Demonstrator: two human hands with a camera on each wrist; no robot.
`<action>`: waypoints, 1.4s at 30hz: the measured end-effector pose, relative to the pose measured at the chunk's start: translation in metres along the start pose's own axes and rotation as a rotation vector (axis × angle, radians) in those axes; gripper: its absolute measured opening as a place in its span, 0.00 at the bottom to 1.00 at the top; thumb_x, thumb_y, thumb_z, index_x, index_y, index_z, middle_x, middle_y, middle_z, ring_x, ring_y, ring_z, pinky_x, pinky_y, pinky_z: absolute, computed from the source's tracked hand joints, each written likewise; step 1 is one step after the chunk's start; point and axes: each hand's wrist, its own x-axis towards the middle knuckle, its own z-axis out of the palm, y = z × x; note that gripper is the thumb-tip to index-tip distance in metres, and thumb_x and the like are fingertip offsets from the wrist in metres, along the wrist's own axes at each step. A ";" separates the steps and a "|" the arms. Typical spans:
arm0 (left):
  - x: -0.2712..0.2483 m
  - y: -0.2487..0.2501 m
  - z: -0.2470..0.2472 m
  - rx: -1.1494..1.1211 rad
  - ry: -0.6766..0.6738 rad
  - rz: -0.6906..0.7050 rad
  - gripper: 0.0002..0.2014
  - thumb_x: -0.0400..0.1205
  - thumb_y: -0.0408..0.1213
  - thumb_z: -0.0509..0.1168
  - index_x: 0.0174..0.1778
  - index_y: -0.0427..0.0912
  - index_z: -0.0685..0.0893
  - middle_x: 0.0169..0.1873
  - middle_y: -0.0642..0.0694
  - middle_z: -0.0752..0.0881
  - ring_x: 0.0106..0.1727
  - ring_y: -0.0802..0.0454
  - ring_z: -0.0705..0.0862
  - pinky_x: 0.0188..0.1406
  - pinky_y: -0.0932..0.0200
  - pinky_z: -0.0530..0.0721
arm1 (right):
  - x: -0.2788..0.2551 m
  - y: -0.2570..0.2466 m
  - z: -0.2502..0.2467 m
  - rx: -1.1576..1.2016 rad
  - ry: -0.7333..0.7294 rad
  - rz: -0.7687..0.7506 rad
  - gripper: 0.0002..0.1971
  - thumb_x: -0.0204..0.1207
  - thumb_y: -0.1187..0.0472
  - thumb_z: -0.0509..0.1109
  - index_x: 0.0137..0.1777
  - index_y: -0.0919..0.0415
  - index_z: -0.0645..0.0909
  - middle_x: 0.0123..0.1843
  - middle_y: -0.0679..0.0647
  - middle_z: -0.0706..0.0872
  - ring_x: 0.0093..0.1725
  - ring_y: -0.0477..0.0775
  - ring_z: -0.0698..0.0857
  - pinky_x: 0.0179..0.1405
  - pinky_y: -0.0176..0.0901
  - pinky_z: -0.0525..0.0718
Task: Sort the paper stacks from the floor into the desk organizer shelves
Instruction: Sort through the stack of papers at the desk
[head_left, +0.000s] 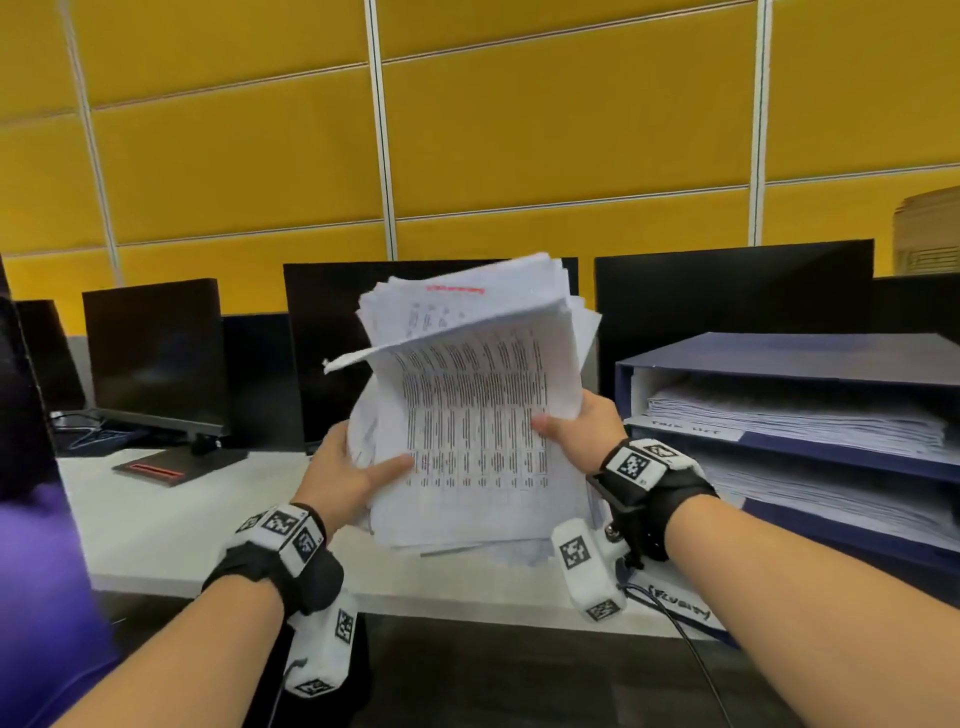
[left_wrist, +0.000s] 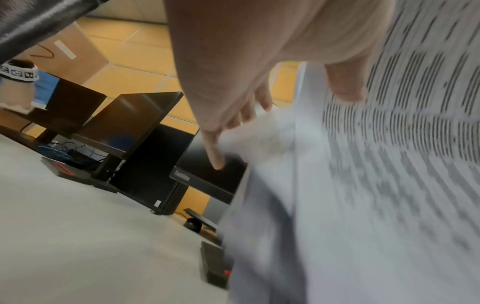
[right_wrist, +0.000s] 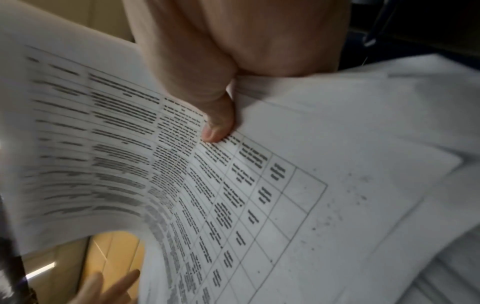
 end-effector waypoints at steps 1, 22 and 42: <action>0.004 0.003 -0.003 -0.004 0.038 0.002 0.32 0.73 0.43 0.78 0.71 0.45 0.74 0.62 0.43 0.84 0.58 0.45 0.85 0.57 0.44 0.85 | 0.001 0.004 0.002 -0.006 -0.003 0.009 0.15 0.71 0.68 0.76 0.57 0.68 0.84 0.54 0.63 0.88 0.55 0.62 0.87 0.60 0.59 0.84; 0.048 0.013 0.026 -0.209 0.309 0.169 0.10 0.87 0.42 0.61 0.63 0.47 0.77 0.48 0.52 0.84 0.49 0.55 0.85 0.43 0.59 0.80 | 0.020 0.037 0.049 -0.014 -0.015 0.003 0.12 0.73 0.66 0.75 0.56 0.59 0.87 0.49 0.52 0.90 0.50 0.52 0.88 0.58 0.49 0.85; 0.051 0.022 0.033 -0.202 0.184 0.208 0.16 0.78 0.41 0.73 0.59 0.44 0.78 0.51 0.45 0.87 0.49 0.51 0.88 0.47 0.54 0.88 | 0.026 0.004 0.034 0.236 0.039 -0.033 0.34 0.74 0.68 0.73 0.76 0.56 0.60 0.61 0.51 0.77 0.55 0.48 0.79 0.43 0.31 0.77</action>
